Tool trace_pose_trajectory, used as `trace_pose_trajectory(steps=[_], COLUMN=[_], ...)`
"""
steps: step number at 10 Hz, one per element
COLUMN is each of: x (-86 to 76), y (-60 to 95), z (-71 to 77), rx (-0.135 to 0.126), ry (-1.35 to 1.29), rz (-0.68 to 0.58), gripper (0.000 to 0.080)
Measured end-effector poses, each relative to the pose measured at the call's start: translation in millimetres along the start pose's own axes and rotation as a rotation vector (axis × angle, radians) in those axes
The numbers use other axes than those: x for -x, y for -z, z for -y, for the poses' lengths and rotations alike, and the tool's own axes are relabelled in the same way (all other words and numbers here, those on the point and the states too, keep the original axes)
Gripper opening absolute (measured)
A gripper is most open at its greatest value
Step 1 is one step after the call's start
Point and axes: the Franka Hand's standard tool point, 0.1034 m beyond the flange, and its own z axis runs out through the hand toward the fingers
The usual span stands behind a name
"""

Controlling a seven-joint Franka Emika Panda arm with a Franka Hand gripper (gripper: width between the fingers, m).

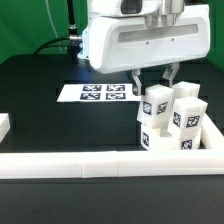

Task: Assemble stool

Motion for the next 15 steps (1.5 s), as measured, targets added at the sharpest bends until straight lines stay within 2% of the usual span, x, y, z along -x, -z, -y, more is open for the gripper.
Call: trace_pose_trajectory(steps=[5,7,10,12,15], x=[0.4,0.4,-0.7,-1.4,-1.9], y=[-0.1,-0.2,-0.9,-1.6,-1.7], z=[-0.7,-0.7,5.6,3.8,2.8], rx=[0.000,0.000,0.008,0.002,-0.002], ry=[-0.090,-0.245,-0.644,-0.949,-1.125], rz=[-0.001,-0.001,-0.018,-0.042,-0.053], gripper=[0.0334,0.0334,0.0335,0.0335,0.0335])
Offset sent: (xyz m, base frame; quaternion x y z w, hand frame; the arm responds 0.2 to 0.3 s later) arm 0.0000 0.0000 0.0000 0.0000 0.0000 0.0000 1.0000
